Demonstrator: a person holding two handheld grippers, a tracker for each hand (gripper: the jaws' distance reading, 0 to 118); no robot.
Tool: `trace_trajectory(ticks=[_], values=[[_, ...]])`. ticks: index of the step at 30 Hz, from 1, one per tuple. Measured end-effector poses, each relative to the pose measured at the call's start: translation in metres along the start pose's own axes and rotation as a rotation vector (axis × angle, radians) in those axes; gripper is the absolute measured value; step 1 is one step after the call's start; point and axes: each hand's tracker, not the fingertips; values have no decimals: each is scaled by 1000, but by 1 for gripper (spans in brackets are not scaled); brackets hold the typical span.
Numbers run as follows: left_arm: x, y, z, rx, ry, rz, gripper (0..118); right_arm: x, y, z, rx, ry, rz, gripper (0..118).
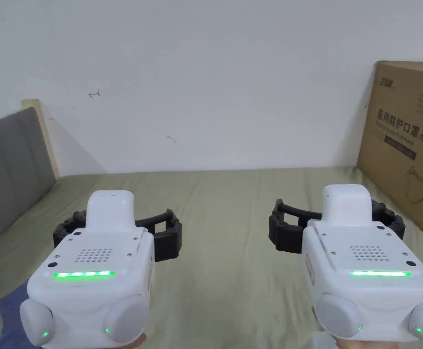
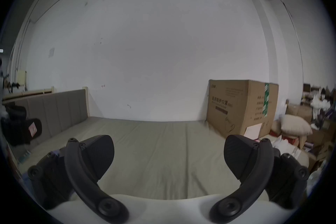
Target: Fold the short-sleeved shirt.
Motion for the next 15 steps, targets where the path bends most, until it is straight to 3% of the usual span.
trace_trajectory(ticks=[2, 3, 4, 5, 6, 10, 15], values=[[-3, -1, -1, -7, -5, 0, 76, -3, -1, 3, -12, -2, 8, 115], [-2, -2, -1, -5, -3, -8, 48, -3, -1, 4, -18, 13, 4, 106], [-3, -5, -1, -3, 7, -16, 10, -4, -2, 5, -16, 26, -5, 66], [-3, -5, -2, -1, 23, -21, 2, -8, -2, 4, -19, 13, -5, 19], [-5, -7, 0, 10, 21, -15, 2, -8, -4, 1, -27, -77, 7, 3], [-7, -9, 0, 11, 5, 14, 0, 0, -1, -1, -50, -16, -72, 3], [-5, -6, -2, 7, -21, 8, 0, 1, -2, -2, -39, -25, -24, 1]])
